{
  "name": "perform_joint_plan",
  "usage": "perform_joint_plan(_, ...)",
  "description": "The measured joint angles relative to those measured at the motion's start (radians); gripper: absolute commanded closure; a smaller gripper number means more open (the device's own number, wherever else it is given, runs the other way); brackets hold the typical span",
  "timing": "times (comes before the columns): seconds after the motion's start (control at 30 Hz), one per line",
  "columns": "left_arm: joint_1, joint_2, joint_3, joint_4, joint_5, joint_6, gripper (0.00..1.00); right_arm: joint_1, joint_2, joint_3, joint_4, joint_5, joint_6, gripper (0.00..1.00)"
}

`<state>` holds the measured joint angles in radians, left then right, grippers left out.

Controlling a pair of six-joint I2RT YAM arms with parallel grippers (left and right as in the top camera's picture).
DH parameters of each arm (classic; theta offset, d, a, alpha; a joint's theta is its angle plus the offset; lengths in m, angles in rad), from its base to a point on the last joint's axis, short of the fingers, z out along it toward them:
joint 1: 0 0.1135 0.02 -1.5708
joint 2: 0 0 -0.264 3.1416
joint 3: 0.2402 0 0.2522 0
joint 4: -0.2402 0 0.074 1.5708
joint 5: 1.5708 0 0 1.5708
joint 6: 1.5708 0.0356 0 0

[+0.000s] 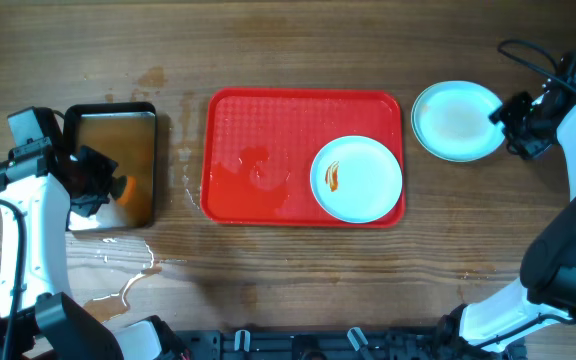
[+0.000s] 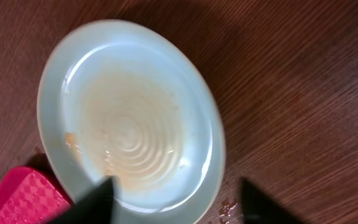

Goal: Clean dirty plates on tray and stack at the side
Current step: 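Lift the cleaned plate with the right gripper and stack it at right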

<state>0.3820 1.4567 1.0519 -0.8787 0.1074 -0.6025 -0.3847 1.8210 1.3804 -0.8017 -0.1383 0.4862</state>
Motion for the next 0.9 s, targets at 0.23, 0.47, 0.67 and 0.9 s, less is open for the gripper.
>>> perform_joint_plan(0.23, 0.0, 0.0, 0.0, 0.007, 0.0, 0.0, 0.96, 0.07, 0.0, -0.002, -0.127, -0.291, -0.196, 0.25)
perform_joint_plan(0.47, 0.0, 0.0, 0.0, 0.007, 0.0, 0.0, 0.96, 0.389, 0.0, -0.003, -0.2, -0.15, -0.241, 0.29)
perform_joint_plan(0.67, 0.0, 0.0, 0.0, 0.004, 0.0, 0.0, 0.96, 0.55, 0.0, -0.007, -0.047, 0.11, -0.315, 0.31)
perform_joint_plan(0.9, 0.0, 0.0, 0.0, 0.003, 0.001, 0.003, 0.96, 0.554, 0.011, -0.018, 0.014, 0.02, -0.625, 0.33)
